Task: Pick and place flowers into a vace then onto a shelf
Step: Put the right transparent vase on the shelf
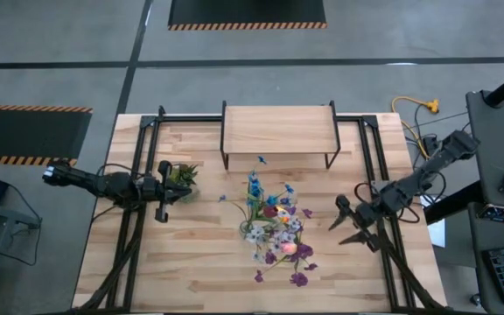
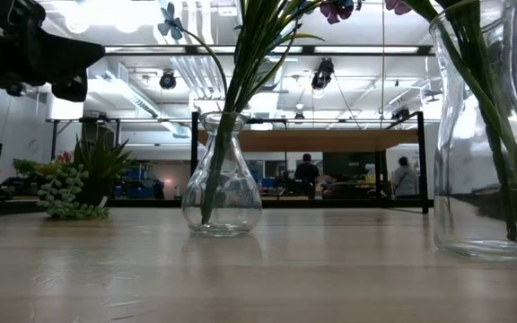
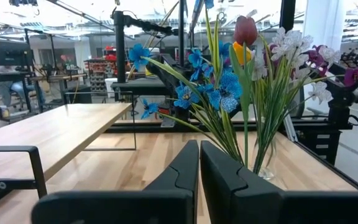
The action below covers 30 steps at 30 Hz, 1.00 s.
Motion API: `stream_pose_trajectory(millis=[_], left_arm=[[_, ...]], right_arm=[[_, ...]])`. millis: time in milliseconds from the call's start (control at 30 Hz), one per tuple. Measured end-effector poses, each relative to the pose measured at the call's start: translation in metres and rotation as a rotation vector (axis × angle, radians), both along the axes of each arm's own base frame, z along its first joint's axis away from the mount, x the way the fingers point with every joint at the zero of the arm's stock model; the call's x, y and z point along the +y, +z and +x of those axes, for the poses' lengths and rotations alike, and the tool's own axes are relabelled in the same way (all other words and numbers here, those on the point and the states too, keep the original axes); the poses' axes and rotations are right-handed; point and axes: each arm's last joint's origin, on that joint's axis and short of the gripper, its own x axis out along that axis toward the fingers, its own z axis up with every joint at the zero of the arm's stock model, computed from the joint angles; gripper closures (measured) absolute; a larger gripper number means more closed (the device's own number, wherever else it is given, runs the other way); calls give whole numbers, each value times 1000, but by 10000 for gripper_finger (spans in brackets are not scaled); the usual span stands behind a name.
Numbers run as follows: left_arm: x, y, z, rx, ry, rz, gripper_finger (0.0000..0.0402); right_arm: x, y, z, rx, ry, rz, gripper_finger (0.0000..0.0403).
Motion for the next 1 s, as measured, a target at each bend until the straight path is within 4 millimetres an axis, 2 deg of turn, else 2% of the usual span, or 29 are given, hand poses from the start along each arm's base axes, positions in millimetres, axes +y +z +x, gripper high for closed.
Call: stream_pose_trajectory(millis=[233, 367, 467, 633, 800, 1000], left_arm=[[0, 0, 0, -1, 0, 0, 402], [0, 0, 0, -1, 0, 0, 402], [0, 0, 0, -1, 1, 0, 402], [0, 0, 0, -1, 1, 0, 402], [0, 0, 0, -1, 1, 0, 402], [0, 0, 0, -1, 1, 0, 402]], right_arm=[[10, -6, 4, 35, 40, -21, 172], [13, -7, 9, -18, 35, -71, 168], [16, -8, 12, -42, 25, -88, 147], [20, -16, 20, -15, -24, -122, 91], [33, -17, 39, 32, -71, -193, 43], [56, -15, 68, 83, -64, -272, 39]])
